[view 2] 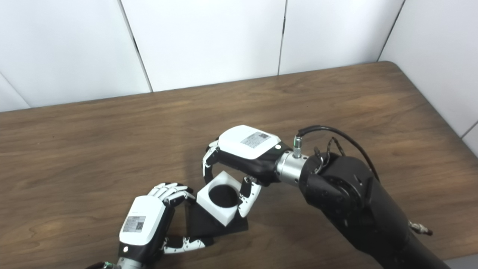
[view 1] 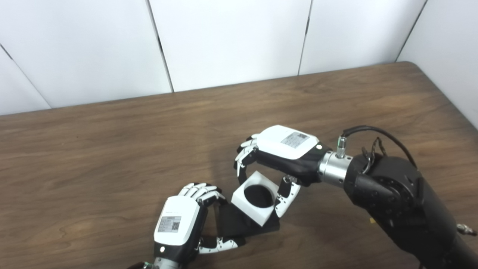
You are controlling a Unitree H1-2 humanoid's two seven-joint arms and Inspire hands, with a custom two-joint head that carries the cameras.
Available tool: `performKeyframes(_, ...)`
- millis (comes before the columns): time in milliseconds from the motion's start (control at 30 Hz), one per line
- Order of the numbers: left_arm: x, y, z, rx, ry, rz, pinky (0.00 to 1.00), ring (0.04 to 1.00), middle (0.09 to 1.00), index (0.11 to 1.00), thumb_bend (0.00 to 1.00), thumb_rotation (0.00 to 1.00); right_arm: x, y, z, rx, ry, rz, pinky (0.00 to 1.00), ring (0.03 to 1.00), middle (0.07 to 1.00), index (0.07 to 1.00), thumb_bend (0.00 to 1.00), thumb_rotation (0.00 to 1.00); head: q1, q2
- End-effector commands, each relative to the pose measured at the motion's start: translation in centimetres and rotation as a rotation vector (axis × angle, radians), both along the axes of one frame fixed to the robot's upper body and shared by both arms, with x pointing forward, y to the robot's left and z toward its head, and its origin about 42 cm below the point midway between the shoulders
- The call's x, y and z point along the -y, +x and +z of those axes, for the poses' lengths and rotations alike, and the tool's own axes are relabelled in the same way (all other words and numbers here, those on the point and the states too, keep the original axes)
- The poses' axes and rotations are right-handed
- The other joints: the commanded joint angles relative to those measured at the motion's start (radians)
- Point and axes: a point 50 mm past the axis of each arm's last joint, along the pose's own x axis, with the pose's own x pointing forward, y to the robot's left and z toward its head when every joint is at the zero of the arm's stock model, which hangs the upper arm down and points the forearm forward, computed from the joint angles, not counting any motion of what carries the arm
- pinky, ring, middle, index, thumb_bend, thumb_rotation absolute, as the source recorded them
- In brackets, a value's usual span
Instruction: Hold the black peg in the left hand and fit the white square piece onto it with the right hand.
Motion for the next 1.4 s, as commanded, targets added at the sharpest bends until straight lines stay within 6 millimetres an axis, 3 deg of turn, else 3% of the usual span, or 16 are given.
performKeyframes(0,0.4,-0.5,-0.8,-0.047,0.068,-0.029,0.85,0.805,0.744,0.485,0.52,0.05,-0.4,0.2,1.2,0.078,-0.003,0.023,0.94,0.878,0.772,0.483,0.52,0.13,0.000,0.001)
performKeyframes(1000,0.7,-0.4,-0.4,-0.043,0.055,-0.028,0.85,0.806,0.745,0.485,0.52,0.05,-1.1,-0.4,-0.4,0.087,-0.111,0.052,0.95,0.894,0.786,0.492,0.52,0.15,0.004,0.007)
performKeyframes(1033,0.8,-0.4,-0.4,-0.043,0.056,-0.028,0.85,0.806,0.746,0.485,0.52,0.05,-1.0,-0.4,-0.4,0.086,-0.113,0.051,0.94,0.895,0.792,0.581,0.74,0.19,0.005,0.007)
performKeyframes(1100,0.8,-0.4,-0.3,-0.042,0.057,-0.028,0.85,0.807,0.746,0.485,0.52,0.05,-1.0,-0.3,-0.3,0.086,-0.115,0.050,0.94,0.894,0.796,0.636,0.87,0.24,0.005,0.007)
performKeyframes(1367,0.8,-0.3,-0.4,-0.042,0.058,-0.028,0.85,0.807,0.746,0.485,0.52,0.05,-0.9,0.0,0.3,0.100,-0.105,0.043,0.92,0.894,0.814,0.665,1.00,0.38,0.005,0.006)
